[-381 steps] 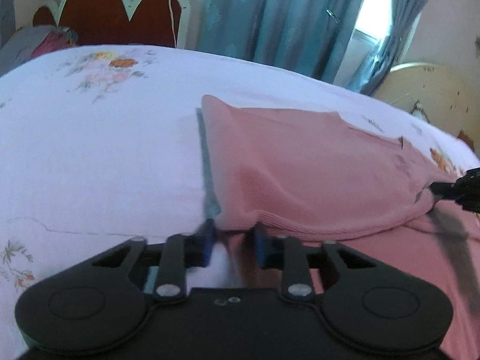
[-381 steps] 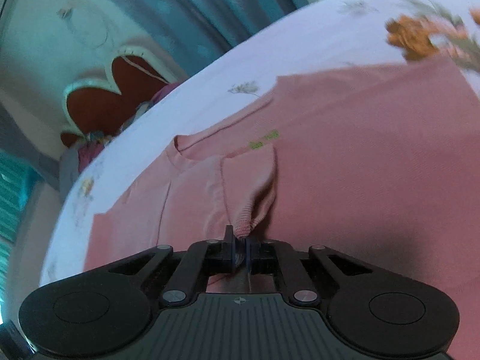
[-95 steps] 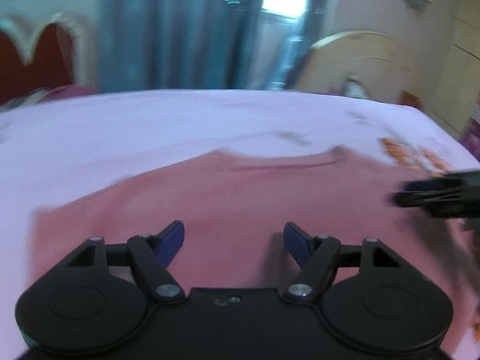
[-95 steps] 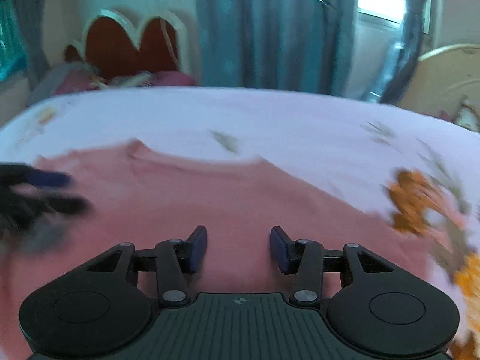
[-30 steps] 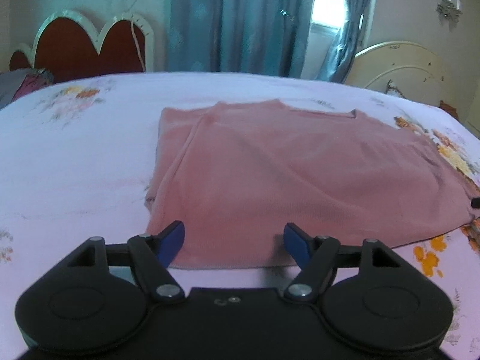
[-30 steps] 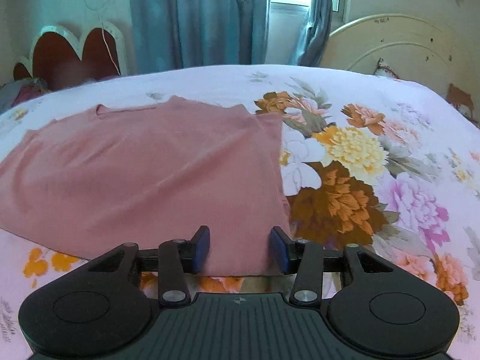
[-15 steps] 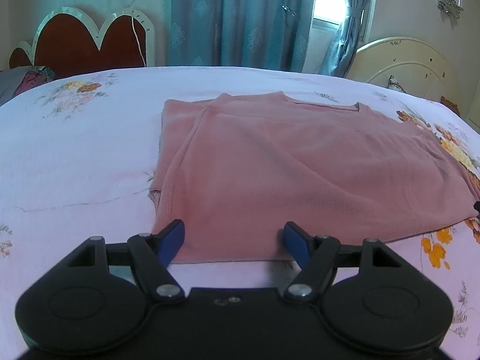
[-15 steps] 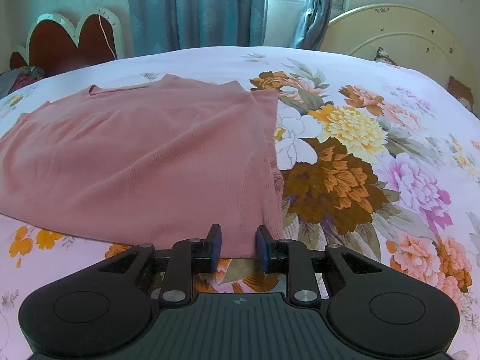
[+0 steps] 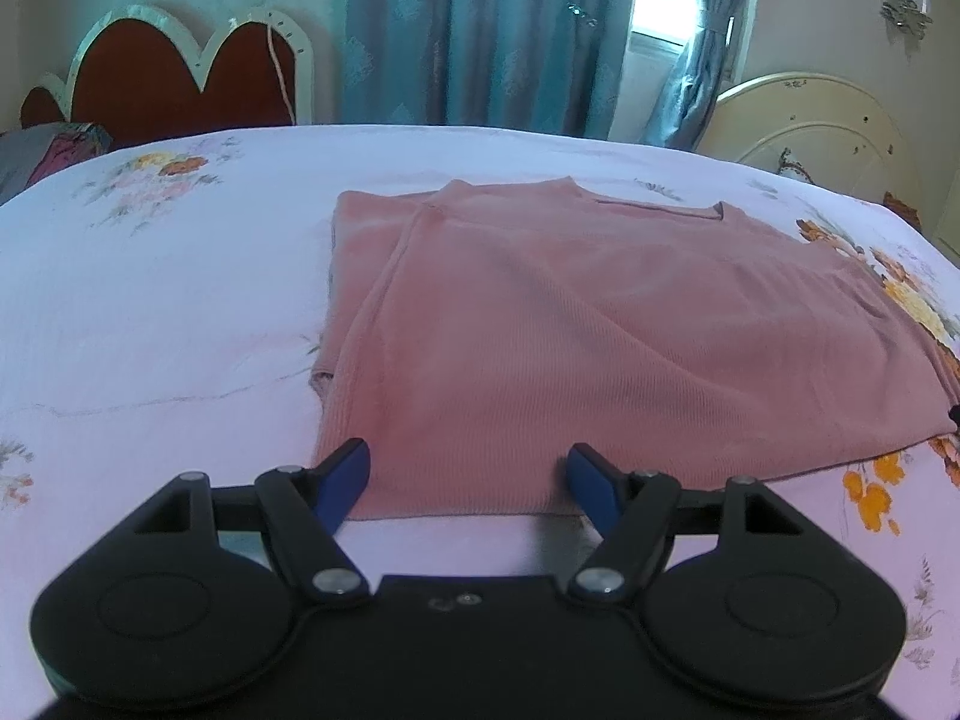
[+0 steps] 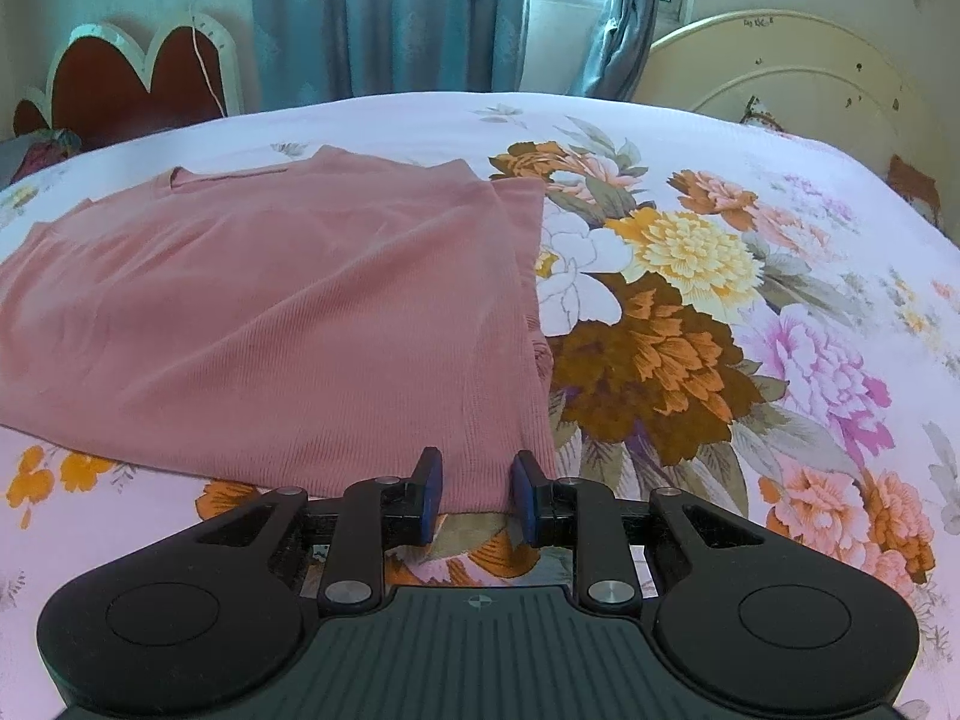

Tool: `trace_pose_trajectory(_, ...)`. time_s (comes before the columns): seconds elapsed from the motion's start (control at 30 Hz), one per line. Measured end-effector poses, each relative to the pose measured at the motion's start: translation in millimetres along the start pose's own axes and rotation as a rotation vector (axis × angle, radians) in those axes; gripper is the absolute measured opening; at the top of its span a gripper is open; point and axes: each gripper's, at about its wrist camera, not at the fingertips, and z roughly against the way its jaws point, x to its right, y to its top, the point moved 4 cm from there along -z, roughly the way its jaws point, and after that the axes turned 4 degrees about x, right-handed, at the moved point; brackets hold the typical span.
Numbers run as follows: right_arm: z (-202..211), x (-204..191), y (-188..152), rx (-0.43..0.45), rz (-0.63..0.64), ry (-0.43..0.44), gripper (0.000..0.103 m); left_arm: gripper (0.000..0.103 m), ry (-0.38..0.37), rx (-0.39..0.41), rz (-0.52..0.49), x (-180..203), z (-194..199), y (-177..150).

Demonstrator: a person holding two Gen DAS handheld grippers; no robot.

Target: Fold small clothes

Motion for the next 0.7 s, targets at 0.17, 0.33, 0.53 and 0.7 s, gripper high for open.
trace_pose_trajectory(0.17,28,11,1,0.116,-0.094,0.061,0.032,0.089,0.073,0.02,-0.031,3,25,-1)
trace_pose_trajectory(0.33,47,-1,3,0.157,-0.068,0.12,0.054,0.085,0.052,0.022,0.061,3,40,-11)
trace_pose_trajectory(0.53,42,-23,10,0.136,-0.151,0.254,0.015,0.071,-0.028,0.032,0.394,-10,32,-27)
trace_pose_trajectory(0.7,26,-43,23,0.105,-0.183,0.305,0.013,0.071,-0.09,0.099,0.649,-28,19,-26)
